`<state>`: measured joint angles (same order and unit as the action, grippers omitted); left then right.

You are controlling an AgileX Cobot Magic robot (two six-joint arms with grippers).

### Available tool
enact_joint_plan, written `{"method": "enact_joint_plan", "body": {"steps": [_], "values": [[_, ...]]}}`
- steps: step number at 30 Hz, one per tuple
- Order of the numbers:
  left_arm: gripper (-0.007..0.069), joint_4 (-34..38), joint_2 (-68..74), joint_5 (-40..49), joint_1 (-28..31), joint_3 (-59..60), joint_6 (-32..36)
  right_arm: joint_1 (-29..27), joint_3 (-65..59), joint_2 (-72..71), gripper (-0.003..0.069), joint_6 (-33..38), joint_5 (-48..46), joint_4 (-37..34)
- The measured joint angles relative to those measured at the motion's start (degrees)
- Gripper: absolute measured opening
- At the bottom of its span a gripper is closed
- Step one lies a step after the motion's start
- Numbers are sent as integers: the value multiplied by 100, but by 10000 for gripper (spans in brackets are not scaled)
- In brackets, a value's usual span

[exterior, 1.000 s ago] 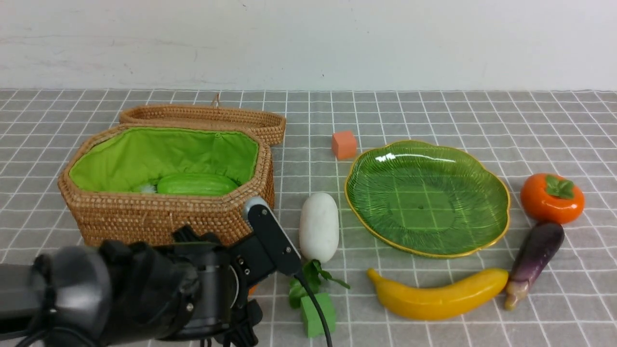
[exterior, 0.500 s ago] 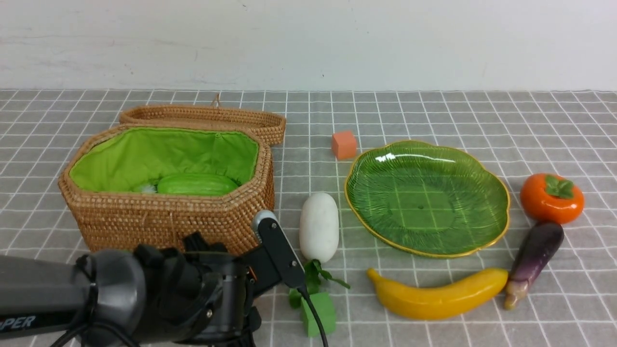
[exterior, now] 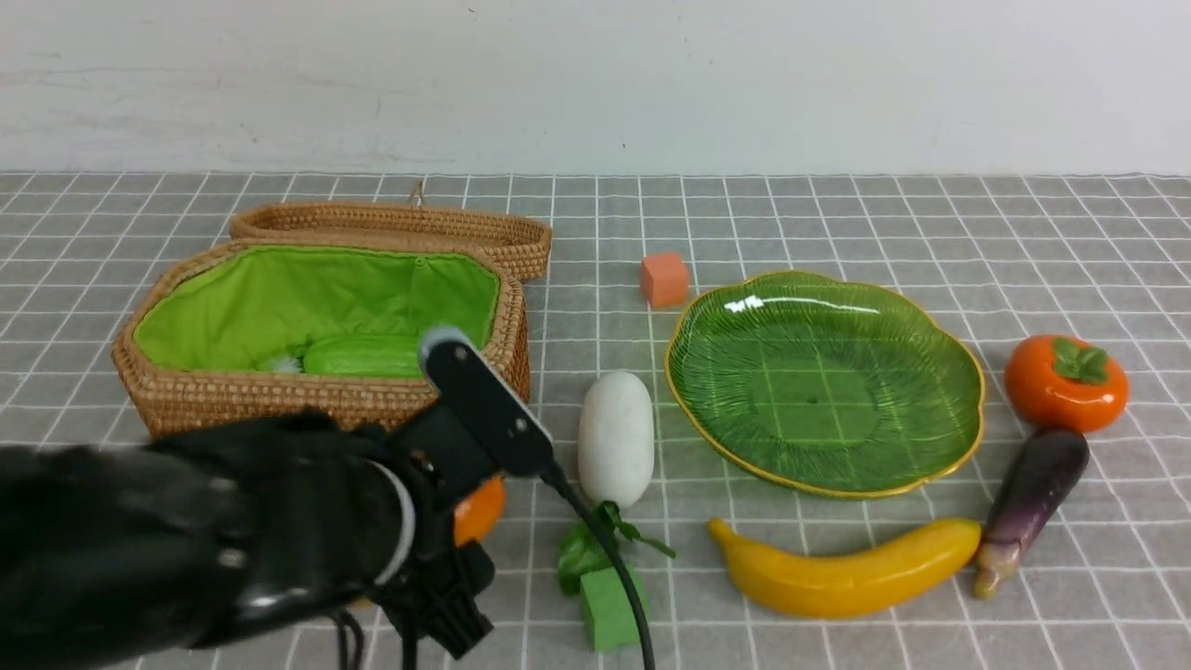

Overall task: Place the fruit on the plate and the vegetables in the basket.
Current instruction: Grab the mango with your left arm and place it on the right plate

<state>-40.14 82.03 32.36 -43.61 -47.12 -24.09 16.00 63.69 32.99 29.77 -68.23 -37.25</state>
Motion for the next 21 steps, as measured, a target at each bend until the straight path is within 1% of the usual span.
{"method": "enact_joint_plan", "body": {"steps": [2,4,5,6,8,9,11,13,15,16,18,20,21], "values": [[537,510,-501,86,-120,-170,638,0,0,0,55,0,255,0],[537,1141,-676,48,-280,-550,1320,0,0,0,55,-57,526,18],[537,1209,-675,38,-294,-595,1380,0,0,0,55,-57,526,18],[537,1873,-551,-47,-369,-1043,1853,0,0,0,55,-258,742,159],[537,2534,-179,-156,-406,-1568,2468,0,0,0,55,-671,912,496],[537,2666,-10,-174,-412,-1693,2589,0,0,0,55,-720,923,584],[537,3463,829,-200,-417,-2529,3356,0,0,0,55,-1443,928,1197],[537,3971,1613,-181,-417,-3160,3776,0,0,0,55,-1898,832,1711],[537,4442,2310,-95,-408,-3920,4038,0,0,-2,55,-2242,673,2050],[537,4480,2385,-82,-402,-3999,4057,0,0,-2,55,-2270,651,2119],[537,4875,3309,117,-364,-5046,4224,0,0,-59,55,-2473,358,2392],[537,4951,3711,240,-350,-5538,4233,0,0,-97,55,-2502,268,2449],[537,4986,4207,484,-309,-6109,4197,0,0,-141,55,-2531,185,2462]]}}
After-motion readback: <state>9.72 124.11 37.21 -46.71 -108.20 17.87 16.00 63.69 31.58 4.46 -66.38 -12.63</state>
